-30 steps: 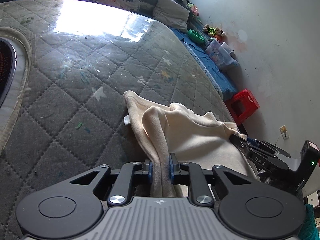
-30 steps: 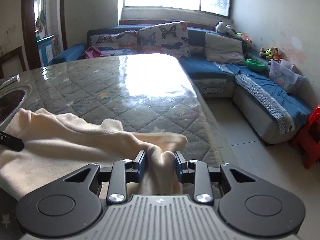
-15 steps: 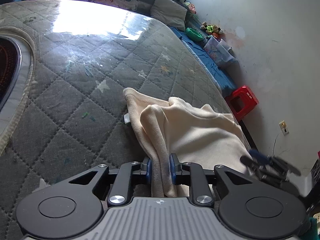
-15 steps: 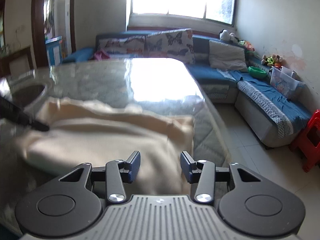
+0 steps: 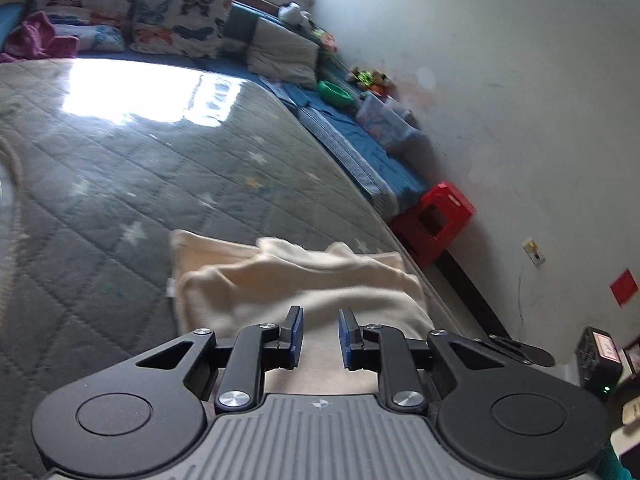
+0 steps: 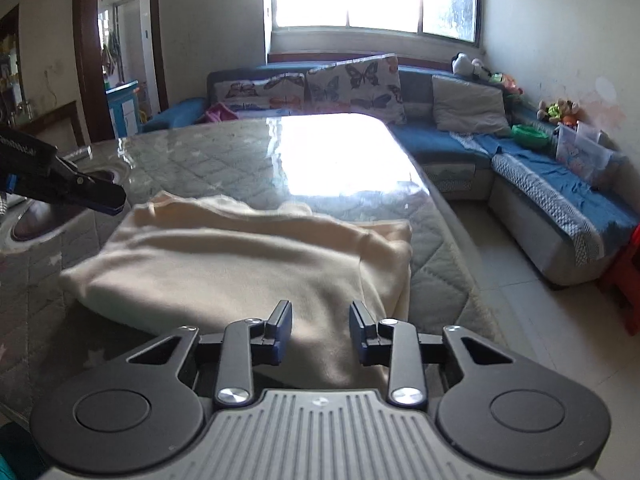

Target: Fold clothes

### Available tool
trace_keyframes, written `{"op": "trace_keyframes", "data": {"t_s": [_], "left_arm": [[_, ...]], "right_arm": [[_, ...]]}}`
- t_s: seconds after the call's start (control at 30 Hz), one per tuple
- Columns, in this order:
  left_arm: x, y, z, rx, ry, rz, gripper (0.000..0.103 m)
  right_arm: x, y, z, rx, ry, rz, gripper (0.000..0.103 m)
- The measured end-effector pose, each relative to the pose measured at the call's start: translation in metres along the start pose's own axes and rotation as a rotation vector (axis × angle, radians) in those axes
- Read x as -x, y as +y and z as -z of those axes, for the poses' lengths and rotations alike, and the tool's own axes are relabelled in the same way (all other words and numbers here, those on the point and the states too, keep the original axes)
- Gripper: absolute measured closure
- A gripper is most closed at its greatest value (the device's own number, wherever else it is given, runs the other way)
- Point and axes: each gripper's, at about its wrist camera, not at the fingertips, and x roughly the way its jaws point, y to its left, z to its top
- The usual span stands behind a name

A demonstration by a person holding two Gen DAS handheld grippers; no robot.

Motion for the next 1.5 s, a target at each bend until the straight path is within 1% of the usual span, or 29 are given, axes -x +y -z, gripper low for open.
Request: {"op": "trace_keyframes", "data": {"t_s": [0.07, 0.27, 0.37, 0.5, 0.63, 0.77, 0.87, 1.03, 1.17, 1.33, 1.5], "left_arm": [[-0.006, -0.003, 0.003, -0.012, 0.013, 0.004, 0.083], [-0.024, -0.010, 0.013, -0.048, 0.047, 0.013, 0.083], [-0.033, -0.013, 0.018, -0.066, 0.065, 0.018, 0.083], [-0.045, -0.018, 0.025, -0.090, 0.088, 0.024, 0.083], [-0.047, -0.017, 0.026, -0.096, 0.093, 0.034, 0.083], [-0.046, -0.014, 0.026, -0.093, 0.091, 0.045, 0.083], [-0.045, -0.012, 0.026, -0.091, 0.090, 0.053, 0.083], [-0.043, -0.008, 0.026, -0.088, 0.088, 0.067, 0.083], [-0.037, 0.004, 0.009, -0.043, 0.040, 0.037, 0.083], [-0.036, 0.019, -0.013, 0.004, -0.016, -0.016, 0.085], [-0.051, 0.033, -0.025, 0.039, -0.009, -0.069, 0.088]], "right_arm": [[-0.001, -0.003, 0.001, -0.015, 0.006, -0.010, 0.073], [-0.003, -0.001, -0.027, 0.022, -0.014, -0.035, 0.073], [-0.016, 0.008, -0.046, 0.054, -0.016, -0.069, 0.074], [-0.045, 0.020, -0.063, 0.078, 0.010, -0.115, 0.075], [-0.071, 0.029, -0.070, 0.086, 0.039, -0.128, 0.076], [-0.095, 0.034, -0.073, 0.097, 0.070, -0.102, 0.076], [-0.106, 0.036, -0.074, 0.106, 0.065, -0.091, 0.076], [-0.108, 0.033, -0.081, 0.080, 0.041, -0.101, 0.076], [-0.099, 0.026, -0.084, 0.071, 0.017, -0.091, 0.075], [-0.094, 0.019, -0.084, 0.062, 0.016, -0.072, 0.075], [-0.101, 0.018, -0.078, 0.058, 0.034, -0.067, 0.075]]}}
